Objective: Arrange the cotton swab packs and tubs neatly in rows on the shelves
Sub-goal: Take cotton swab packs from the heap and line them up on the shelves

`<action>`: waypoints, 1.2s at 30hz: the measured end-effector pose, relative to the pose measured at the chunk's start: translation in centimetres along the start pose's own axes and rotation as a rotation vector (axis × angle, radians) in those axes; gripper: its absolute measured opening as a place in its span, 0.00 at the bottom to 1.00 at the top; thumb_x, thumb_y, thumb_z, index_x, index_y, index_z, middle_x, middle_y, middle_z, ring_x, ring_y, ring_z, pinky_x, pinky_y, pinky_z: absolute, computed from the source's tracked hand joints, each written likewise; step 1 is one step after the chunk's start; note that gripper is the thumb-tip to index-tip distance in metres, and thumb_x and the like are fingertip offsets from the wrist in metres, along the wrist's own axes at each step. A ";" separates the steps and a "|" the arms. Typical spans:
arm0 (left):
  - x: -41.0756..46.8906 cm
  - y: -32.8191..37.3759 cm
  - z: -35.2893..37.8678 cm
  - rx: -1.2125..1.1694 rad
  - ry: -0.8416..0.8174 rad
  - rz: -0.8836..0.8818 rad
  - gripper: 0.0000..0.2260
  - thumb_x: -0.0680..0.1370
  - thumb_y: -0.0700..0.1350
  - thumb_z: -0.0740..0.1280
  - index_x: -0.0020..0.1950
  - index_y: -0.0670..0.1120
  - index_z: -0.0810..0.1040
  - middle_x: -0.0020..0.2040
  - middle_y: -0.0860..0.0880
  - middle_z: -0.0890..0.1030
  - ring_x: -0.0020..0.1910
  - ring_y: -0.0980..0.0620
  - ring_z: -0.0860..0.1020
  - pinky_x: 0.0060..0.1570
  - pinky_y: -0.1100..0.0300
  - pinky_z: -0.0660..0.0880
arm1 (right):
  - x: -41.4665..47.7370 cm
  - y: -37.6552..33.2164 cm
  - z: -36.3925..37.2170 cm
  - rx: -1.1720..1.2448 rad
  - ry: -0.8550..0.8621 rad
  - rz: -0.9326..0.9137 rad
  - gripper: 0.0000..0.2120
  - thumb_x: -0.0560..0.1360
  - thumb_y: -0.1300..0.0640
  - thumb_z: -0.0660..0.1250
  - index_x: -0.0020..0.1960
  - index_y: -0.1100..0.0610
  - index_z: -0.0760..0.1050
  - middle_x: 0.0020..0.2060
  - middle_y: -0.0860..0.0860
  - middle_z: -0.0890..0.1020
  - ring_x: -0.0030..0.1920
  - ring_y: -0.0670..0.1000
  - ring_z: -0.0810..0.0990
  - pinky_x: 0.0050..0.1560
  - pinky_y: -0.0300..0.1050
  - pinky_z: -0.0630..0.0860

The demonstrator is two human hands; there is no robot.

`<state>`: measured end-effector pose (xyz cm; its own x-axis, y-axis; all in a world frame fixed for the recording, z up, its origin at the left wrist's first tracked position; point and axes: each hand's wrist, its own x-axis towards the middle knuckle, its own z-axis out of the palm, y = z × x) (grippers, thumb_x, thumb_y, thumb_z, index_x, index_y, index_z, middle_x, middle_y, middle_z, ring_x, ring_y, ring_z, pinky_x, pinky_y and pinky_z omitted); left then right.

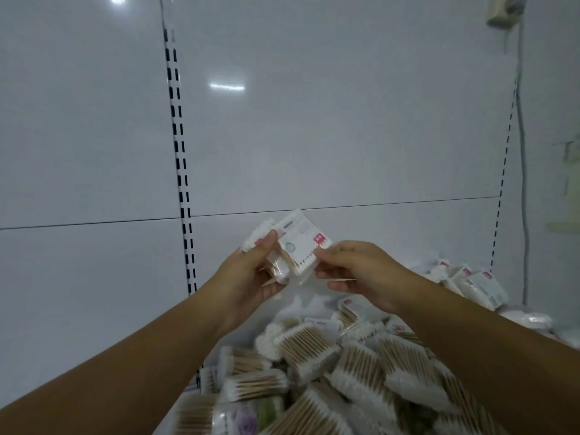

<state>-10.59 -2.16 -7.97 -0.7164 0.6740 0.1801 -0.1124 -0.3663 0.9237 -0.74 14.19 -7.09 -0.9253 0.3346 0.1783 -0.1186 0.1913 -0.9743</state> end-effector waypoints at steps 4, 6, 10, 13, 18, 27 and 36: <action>-0.2 -0.7 0.2 0.183 0.105 0.042 0.10 0.75 0.41 0.70 0.56 0.45 0.79 0.44 0.46 0.86 0.39 0.51 0.83 0.38 0.58 0.78 | 0.3 -0.7 -1.2 -0.414 -0.139 0.019 0.14 0.72 0.50 0.72 0.53 0.57 0.82 0.49 0.50 0.84 0.49 0.46 0.82 0.47 0.38 0.79; -0.5 -0.8 -0.7 0.192 0.100 0.004 0.11 0.75 0.41 0.71 0.57 0.44 0.79 0.45 0.45 0.85 0.40 0.50 0.83 0.37 0.58 0.77 | 0.8 -0.4 -3.3 -0.673 -0.130 0.067 0.15 0.74 0.47 0.70 0.55 0.55 0.81 0.52 0.49 0.83 0.52 0.47 0.80 0.51 0.41 0.78; -1.5 -1.0 -3.1 0.225 0.061 -0.043 0.19 0.68 0.45 0.71 0.58 0.42 0.79 0.50 0.41 0.85 0.45 0.46 0.83 0.41 0.56 0.78 | 2.3 3.1 -5.8 -1.392 0.037 0.193 0.22 0.76 0.42 0.65 0.61 0.58 0.77 0.59 0.53 0.79 0.56 0.52 0.77 0.54 0.44 0.74; -2.0 -1.6 -4.0 0.188 0.113 -0.050 0.21 0.67 0.45 0.70 0.59 0.42 0.79 0.50 0.40 0.84 0.43 0.45 0.83 0.42 0.55 0.81 | 2.8 5.4 -5.3 -1.450 -0.014 0.193 0.23 0.75 0.40 0.65 0.60 0.57 0.75 0.57 0.53 0.80 0.55 0.53 0.78 0.48 0.43 0.72; -3.1 -2.9 -3.9 0.041 0.243 -0.044 0.14 0.74 0.41 0.67 0.59 0.42 0.77 0.48 0.40 0.85 0.42 0.44 0.85 0.36 0.49 0.82 | 4.1 5.5 -6.1 -1.257 0.135 0.012 0.23 0.70 0.50 0.73 0.61 0.56 0.71 0.57 0.50 0.77 0.56 0.52 0.75 0.49 0.42 0.70; -10.4 -0.6 -6.5 0.076 0.428 0.177 0.27 0.68 0.42 0.74 0.67 0.42 0.73 0.56 0.41 0.83 0.50 0.45 0.83 0.47 0.52 0.81 | -0.4 -1.1 3.8 0.179 -0.270 -0.091 0.11 0.69 0.64 0.69 0.51 0.63 0.78 0.43 0.55 0.86 0.42 0.50 0.85 0.41 0.39 0.82; -32.7 4.5 -17.1 0.285 0.735 0.263 0.23 0.74 0.57 0.69 0.65 0.47 0.76 0.57 0.44 0.83 0.56 0.43 0.81 0.61 0.41 0.75 | -9.1 -5.1 31.3 -0.021 -0.852 -0.018 0.10 0.75 0.65 0.68 0.55 0.58 0.74 0.45 0.54 0.85 0.44 0.51 0.84 0.44 0.46 0.81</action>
<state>0.61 -36.80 -15.51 -0.9732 -0.0386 0.2267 0.2297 -0.2105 0.9502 -3.00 -18.69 -8.06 -0.8795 -0.4754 0.0211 -0.1368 0.2100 -0.9681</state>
